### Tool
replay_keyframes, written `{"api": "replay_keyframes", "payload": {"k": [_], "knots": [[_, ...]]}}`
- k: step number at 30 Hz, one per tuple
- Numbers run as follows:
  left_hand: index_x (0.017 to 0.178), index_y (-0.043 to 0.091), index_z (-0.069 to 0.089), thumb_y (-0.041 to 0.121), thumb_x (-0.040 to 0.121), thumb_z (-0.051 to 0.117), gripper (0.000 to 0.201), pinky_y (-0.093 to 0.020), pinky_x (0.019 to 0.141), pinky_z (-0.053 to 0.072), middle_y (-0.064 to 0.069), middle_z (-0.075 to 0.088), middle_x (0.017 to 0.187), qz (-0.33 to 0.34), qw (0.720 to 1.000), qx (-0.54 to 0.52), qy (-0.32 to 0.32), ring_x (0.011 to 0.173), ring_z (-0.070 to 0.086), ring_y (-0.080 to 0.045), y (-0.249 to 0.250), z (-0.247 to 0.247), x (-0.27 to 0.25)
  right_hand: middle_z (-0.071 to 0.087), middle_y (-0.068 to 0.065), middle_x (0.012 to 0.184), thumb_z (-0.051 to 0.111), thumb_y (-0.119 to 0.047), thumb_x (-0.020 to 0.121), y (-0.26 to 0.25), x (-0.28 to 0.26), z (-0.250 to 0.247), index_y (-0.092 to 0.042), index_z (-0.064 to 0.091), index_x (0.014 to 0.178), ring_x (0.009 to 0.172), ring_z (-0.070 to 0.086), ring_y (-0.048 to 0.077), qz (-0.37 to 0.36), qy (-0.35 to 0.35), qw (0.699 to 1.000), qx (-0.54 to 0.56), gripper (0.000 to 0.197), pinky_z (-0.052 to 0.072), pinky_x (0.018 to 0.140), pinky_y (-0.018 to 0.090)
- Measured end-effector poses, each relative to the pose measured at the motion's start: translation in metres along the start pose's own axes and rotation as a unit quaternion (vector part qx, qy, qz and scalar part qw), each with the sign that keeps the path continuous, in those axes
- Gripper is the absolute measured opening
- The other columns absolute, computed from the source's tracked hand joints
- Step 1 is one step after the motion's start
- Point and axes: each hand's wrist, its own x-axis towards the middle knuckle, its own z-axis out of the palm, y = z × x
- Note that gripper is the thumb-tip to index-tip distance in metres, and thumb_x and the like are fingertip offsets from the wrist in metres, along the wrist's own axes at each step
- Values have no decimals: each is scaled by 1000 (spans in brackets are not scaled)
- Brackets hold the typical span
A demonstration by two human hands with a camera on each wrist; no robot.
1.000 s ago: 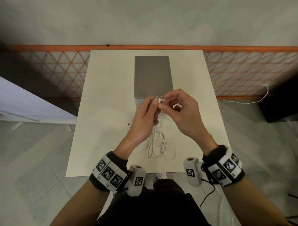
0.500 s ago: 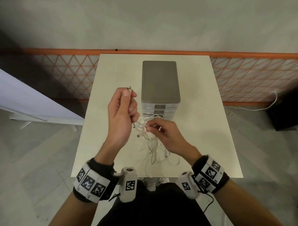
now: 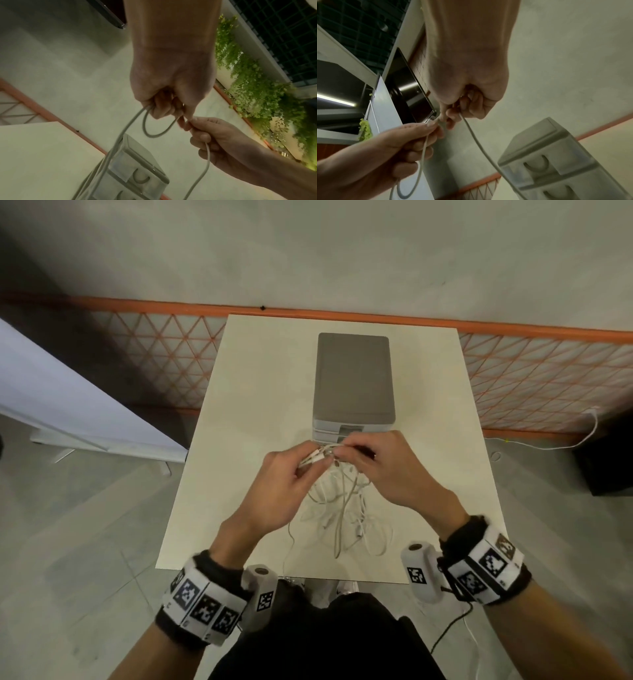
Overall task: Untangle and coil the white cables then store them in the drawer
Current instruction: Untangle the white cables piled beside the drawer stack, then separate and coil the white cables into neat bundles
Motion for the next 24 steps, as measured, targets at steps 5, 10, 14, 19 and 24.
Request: {"api": "replay_keyframes", "payload": {"k": [5, 10, 14, 19, 24], "knots": [[76, 14, 60, 27, 99, 57, 26, -19, 45, 23, 11, 32, 53, 5, 979, -169, 114, 46, 24, -5, 7, -12, -5, 60, -21, 63, 60, -23, 97, 13, -1, 18, -39, 56, 72, 55, 50, 7, 7, -30, 1000, -2, 31, 37, 57, 18], [71, 26, 61, 33, 93, 54, 24, -21, 43, 17, 7, 27, 52, 17, 935, -292, 200, 46, 19, -7, 17, -37, -16, 62, -11, 70, 55, -19, 101, 63, -14, 47, -29, 56, 77, 60, 52, 5, 44, -25, 999, -11, 26, 38, 59, 17], [69, 28, 61, 33, 93, 54, 26, -15, 43, 23, 13, 32, 52, 32, 922, -316, 222, 45, 23, -3, 24, -44, -28, 65, -3, 77, 53, -21, 101, 90, -16, 58, -16, 62, 84, 69, 57, 10, 72, -7, 997, -11, 20, 45, 65, 29], [69, 26, 63, 32, 93, 62, 25, -16, 43, 22, 2, 31, 51, 10, 935, -276, 222, 44, 24, -5, 15, -53, -39, 64, -8, 86, 51, -18, 102, 99, -10, 51, -10, 69, 105, 67, 58, 0, 88, 23, 995, -49, 19, 43, 67, 23], [132, 26, 53, 35, 96, 57, 38, -40, 71, 52, 6, 58, 65, -150, 962, 207, 91, 78, 60, -24, -15, -41, -31, 66, 3, 102, 51, -21, 102, 86, -2, 32, -12, 69, 120, 89, 63, 21, 41, 24, 982, -183, 26, 53, 79, 39]]}}
